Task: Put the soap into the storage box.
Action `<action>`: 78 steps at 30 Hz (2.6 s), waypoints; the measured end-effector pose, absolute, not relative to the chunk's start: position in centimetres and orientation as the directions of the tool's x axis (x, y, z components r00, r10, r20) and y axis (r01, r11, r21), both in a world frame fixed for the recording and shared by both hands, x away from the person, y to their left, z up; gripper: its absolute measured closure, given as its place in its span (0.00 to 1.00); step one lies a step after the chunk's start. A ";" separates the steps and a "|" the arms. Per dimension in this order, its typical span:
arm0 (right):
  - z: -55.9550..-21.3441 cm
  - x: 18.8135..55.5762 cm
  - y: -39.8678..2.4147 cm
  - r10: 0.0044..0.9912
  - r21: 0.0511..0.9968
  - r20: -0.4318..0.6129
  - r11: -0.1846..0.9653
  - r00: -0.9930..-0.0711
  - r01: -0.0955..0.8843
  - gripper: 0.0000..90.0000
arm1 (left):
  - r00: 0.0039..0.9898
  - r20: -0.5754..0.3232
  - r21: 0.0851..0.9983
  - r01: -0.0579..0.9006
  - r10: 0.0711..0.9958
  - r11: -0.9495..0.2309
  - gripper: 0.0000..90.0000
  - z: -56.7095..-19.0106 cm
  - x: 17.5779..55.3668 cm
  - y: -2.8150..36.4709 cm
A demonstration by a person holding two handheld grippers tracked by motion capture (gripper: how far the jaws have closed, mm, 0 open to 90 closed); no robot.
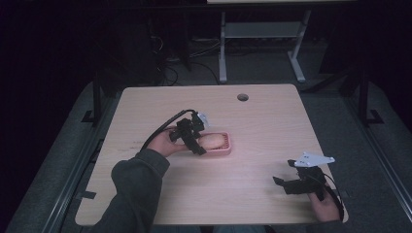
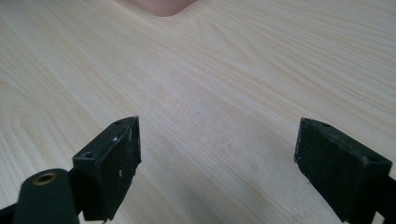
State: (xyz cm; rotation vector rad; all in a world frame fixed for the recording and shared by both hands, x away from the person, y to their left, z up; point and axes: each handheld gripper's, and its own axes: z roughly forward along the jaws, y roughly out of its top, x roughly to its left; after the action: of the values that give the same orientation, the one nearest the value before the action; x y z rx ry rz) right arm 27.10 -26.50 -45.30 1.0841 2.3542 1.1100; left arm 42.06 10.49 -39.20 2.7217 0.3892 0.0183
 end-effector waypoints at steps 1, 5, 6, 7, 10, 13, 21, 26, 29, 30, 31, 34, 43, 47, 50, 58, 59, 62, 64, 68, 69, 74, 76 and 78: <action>-45.3 27.1 -26.5 0.751 0.762 0.032 0.409 -0.660 0.502 0.16 | 0.961 -0.041 0.383 0.269 0.274 -0.884 0.29 -39.2 41.9 10.6; -45.3 27.1 -26.4 0.753 0.762 0.032 0.407 -0.657 0.504 0.16 | 0.959 -0.041 0.390 0.274 0.280 -0.879 0.29 -39.1 41.4 11.1; -45.3 27.1 -26.4 0.753 0.761 0.030 0.409 -0.658 0.503 0.16 | 0.959 -0.038 0.392 0.273 0.282 -0.878 0.29 -39.1 41.2 11.2; -45.3 27.1 -26.4 0.754 0.762 0.029 0.409 -0.656 0.503 0.16 | 0.958 -0.041 0.388 0.277 0.284 -0.879 0.29 -39.1 41.0 11.3; -45.3 27.1 -26.5 0.757 0.760 0.029 0.408 -0.653 0.507 0.16 | 0.961 -0.027 0.383 0.264 0.275 -0.885 0.29 -39.0 40.7 11.5; -45.3 27.2 -26.5 0.758 0.761 0.029 0.406 -0.651 0.506 0.16 | 0.960 -0.031 0.385 0.269 0.279 -0.883 0.29 -38.9 40.5 11.6; -45.3 27.2 -26.8 0.768 0.762 0.028 0.398 -0.640 0.511 0.16 | 0.962 -0.028 0.402 0.260 0.272 -0.878 0.29 -39.0 39.2 12.2; -45.4 27.3 -26.7 0.769 0.759 0.028 0.400 -0.639 0.515 0.16 | 0.960 -0.032 0.407 0.267 0.278 -0.874 0.29 -39.4 38.6 12.7; -45.4 27.4 -26.5 0.769 0.754 0.027 0.404 -0.638 0.518 0.16 | 0.962 -0.030 0.406 0.260 0.272 -0.876 0.30 -39.6 38.1 13.1; -45.4 27.4 -26.5 0.768 0.755 0.024 0.405 -0.640 0.516 0.16 | 0.962 -0.030 0.406 0.260 0.272 -0.876 0.30 -39.6 38.1 13.1; -45.4 27.4 -26.5 0.769 0.755 0.025 0.404 -0.638 0.516 0.16 | 0.961 -0.034 0.411 0.265 0.275 -0.872 0.30 -39.6 38.0 13.2; -45.4 27.4 -26.6 0.774 0.754 0.028 0.398 -0.632 0.522 0.16 | 0.960 -0.033 0.416 0.265 0.277 -0.870 0.30 -39.6 37.6 13.5; -45.6 27.5 -26.6 0.778 0.748 0.022 0.404 -0.628 0.526 0.16 | 0.953 -0.042 0.417 0.291 0.302 -0.861 0.29 -40.1 36.6 14.7; -45.6 27.6 -26.6 0.782 0.745 0.027 0.400 -0.623 0.534 0.16 | 0.949 -0.045 0.411 0.301 0.311 -0.860 0.28 -40.2 36.4 15.4; -45.7 27.6 -26.6 0.783 0.743 0.026 0.401 -0.622 0.536 0.16 | 0.946 -0.050 0.412 0.310 0.319 -0.857 0.28 -40.3 36.3 15.8; -45.8 27.7 -26.6 0.785 0.738 0.023 0.404 -0.619 0.540 0.16 | 0.937 -0.055 0.436 0.333 0.345 -0.836 0.27 -40.3 35.5 17.0; -45.8 27.7 -26.6 0.786 0.737 0.024 0.404 -0.618 0.542 0.16 | 0.935 -0.056 0.441 0.337 0.349 -0.832 0.26 -40.3 35.4 17.1; -45.8 27.7 -26.6 0.786 0.738 0.020 0.405 -0.618 0.540 0.16 | 0.932 -0.061 0.438 0.346 0.357 -0.830 0.26 -40.4 35.1 17.5; -45.8 27.7 -26.6 0.786 0.737 0.020 0.405 -0.617 0.540 0.16 | 0.930 -0.067 0.430 0.355 0.363 -0.830 0.26 -40.6 34.9 17.8; -45.8 27.7 -26.8 0.788 0.734 0.017 0.408 -0.616 0.543 0.16 | 0.929 -0.061 0.421 0.355 0.364 -0.835 0.26 -40.9 34.5 18.4; -45.9 27.7 -26.8 0.789 0.734 0.019 0.406 -0.614 0.545 0.16 | 0.928 -0.062 0.429 0.358 0.368 -0.830 0.26 -40.9 34.2 18.5; -45.9 27.6 -26.8 0.787 0.731 0.016 0.412 -0.617 0.545 0.16 | 0.928 -0.066 0.429 0.358 0.367 -0.829 0.26 -40.9 33.6 18.8; -45.9 27.6 -26.8 0.786 0.731 0.017 0.412 -0.618 0.544 0.16 | 0.930 -0.062 0.431 0.353 0.363 -0.830 0.26 -41.0 33.4 19.0; -46.0 27.6 -26.8 0.786 0.726 0.016 0.416 -0.618 0.547 0.16 | 0.926 -0.065 0.428 0.362 0.371 -0.828 0.26 -41.2 33.2 19.2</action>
State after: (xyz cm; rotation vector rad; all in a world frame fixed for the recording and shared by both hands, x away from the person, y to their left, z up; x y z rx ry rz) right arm 27.57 -26.78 -45.98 1.1506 2.3485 1.0218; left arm 33.16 19.22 -41.15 2.6418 0.5300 0.0291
